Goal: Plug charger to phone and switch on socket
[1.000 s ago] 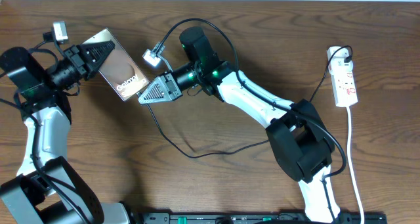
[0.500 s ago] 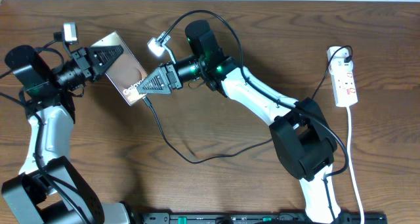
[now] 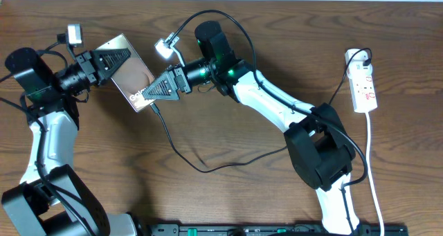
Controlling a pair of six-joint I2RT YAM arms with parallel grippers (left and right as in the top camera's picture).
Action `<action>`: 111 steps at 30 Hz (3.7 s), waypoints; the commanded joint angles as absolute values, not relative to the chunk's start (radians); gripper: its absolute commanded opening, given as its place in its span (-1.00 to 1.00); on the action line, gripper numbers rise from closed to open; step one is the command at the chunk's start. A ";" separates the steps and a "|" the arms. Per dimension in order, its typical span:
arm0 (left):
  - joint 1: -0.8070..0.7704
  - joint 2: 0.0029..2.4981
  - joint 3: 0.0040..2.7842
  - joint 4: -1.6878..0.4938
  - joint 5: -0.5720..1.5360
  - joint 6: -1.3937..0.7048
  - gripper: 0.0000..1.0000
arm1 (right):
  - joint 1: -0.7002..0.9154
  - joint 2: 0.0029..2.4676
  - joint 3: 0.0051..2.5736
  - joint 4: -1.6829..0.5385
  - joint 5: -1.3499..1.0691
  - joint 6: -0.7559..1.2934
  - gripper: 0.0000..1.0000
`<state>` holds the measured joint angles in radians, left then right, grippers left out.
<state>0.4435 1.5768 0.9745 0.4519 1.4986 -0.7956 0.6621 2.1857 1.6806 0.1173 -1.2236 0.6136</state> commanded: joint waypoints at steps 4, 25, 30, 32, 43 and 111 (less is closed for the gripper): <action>0.448 1.577 0.971 0.334 1.431 -0.692 -0.85 | 0.618 2.179 1.700 0.120 -1.253 0.615 0.99; 0.448 1.590 0.971 -0.367 0.619 -0.348 -0.85 | 0.505 2.179 1.700 0.115 -1.293 0.627 0.98; 0.448 1.673 0.971 -0.366 0.610 -0.360 -0.85 | 0.505 2.179 1.700 0.103 -1.294 0.627 0.98; 0.448 1.718 0.971 -0.365 0.639 -0.375 -0.85 | 0.505 2.179 1.700 0.100 -1.294 0.627 0.98; 0.448 1.797 0.971 -0.358 0.644 -0.374 -0.85 | 0.505 2.179 1.700 0.086 -1.293 0.604 0.99; 0.405 1.246 0.985 -0.485 0.870 -0.228 0.78 | 0.501 2.179 1.700 -0.173 -1.069 0.516 0.99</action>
<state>0.4515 1.3190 0.9653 -0.4694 0.9157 -0.2279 0.5068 2.1857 1.6863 -0.1112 -1.2026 0.5659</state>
